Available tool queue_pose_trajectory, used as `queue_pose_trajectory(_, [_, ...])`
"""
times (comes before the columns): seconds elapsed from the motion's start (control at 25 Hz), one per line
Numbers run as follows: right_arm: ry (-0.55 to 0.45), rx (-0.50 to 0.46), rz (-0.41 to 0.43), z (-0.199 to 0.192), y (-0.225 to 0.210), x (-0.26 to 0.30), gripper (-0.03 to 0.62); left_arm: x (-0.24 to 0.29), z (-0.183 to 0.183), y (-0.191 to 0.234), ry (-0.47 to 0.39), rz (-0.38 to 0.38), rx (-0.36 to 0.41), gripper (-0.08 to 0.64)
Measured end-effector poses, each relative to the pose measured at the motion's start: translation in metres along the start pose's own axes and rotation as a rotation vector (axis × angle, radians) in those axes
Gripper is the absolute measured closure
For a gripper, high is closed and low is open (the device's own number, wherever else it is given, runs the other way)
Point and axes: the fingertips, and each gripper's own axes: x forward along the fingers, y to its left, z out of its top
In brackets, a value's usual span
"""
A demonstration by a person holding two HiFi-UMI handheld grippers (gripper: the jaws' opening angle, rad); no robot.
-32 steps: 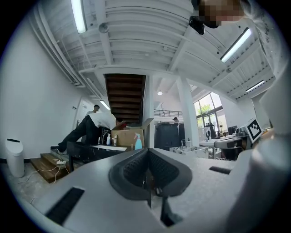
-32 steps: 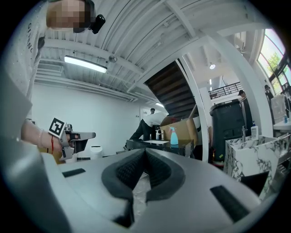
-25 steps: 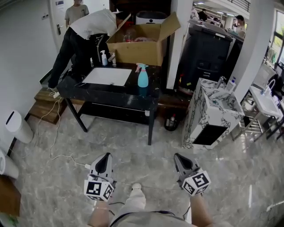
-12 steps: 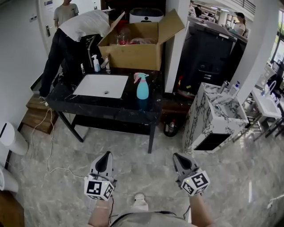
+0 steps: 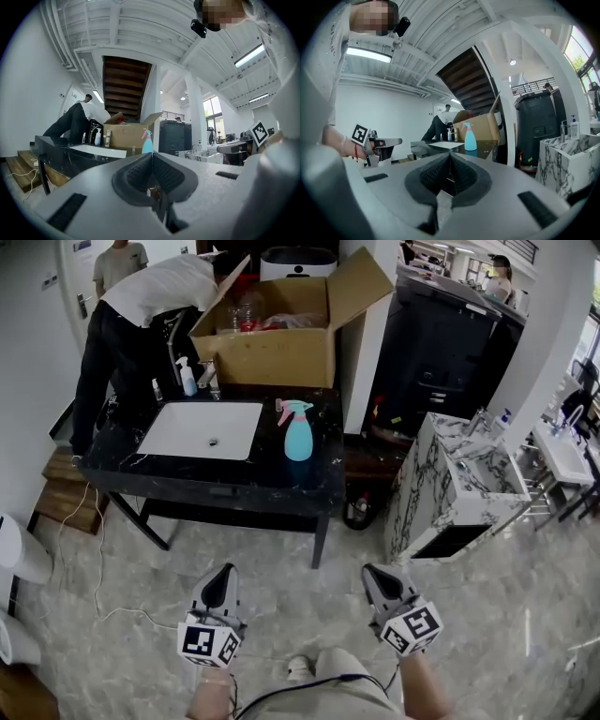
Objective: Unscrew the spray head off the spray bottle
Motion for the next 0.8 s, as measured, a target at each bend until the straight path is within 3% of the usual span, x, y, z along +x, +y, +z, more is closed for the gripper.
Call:
queue_pose_trajectory(0.36, [-0.021,0.003,0.043,0.011,-0.035,0.065,0.589,0.053,-0.015,0.012,0.025,-0.040,0.005,0.554])
queue_pose_trajectory(0.8, [-0.024,-0.006,0.118,0.036,-0.100,0.174,0.589,0.176,-0.010,0.031,0.014,-0.050,-0.034,0.554])
